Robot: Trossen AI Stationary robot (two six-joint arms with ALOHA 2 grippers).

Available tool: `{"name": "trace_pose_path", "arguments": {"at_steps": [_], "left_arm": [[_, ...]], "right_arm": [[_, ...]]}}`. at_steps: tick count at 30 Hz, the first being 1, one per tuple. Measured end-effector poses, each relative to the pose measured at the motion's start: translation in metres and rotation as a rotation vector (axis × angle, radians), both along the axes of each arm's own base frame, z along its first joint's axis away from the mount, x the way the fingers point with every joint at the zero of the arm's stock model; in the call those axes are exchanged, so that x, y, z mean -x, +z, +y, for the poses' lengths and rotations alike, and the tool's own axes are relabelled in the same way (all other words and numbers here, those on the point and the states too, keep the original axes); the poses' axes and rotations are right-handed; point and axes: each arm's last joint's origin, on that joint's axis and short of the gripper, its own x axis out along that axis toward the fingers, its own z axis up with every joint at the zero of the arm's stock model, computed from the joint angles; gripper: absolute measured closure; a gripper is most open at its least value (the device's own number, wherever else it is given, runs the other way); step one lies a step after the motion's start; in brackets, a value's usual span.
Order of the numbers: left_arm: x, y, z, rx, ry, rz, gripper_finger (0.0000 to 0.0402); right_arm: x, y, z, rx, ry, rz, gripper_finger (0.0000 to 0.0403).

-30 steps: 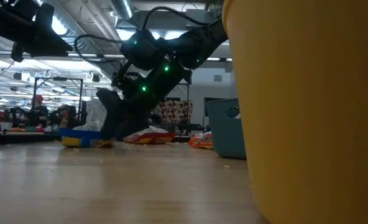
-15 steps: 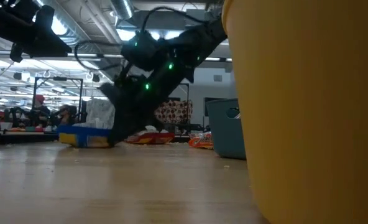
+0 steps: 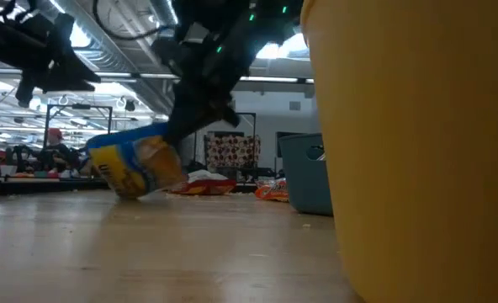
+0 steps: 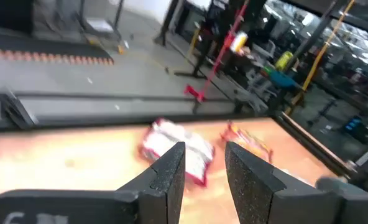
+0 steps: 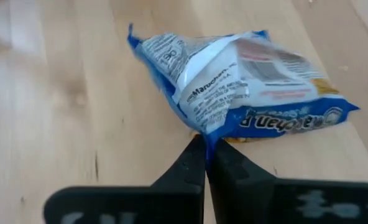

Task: Sort Maruchan noodles
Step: Put the blue noodle pack into the green bin

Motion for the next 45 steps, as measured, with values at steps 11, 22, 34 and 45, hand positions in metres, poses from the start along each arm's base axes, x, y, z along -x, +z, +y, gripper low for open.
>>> {"name": "trace_pose_path", "arguments": {"at_steps": [11,22,34,45], "left_arm": [[-0.009,-0.02,-0.002,0.118,-0.032,-0.061,0.0294],[-0.009,-0.024,-0.004,0.136,-0.097,-0.009,0.0294],[-0.039,-0.055,-0.014,0.293,-0.328,0.093,0.0294],[-0.07,-0.076,-0.011,0.312,-0.363,0.291,0.0294]], "right_arm": [[0.039,0.068,0.016,0.14,-0.102,0.028,0.0403],[0.044,0.062,0.023,0.19,0.142,0.105,0.0347],[0.024,-0.017,-0.004,0.105,0.188,0.296,0.006],[0.021,-0.025,-0.007,0.159,0.257,0.298,0.0048]]}}
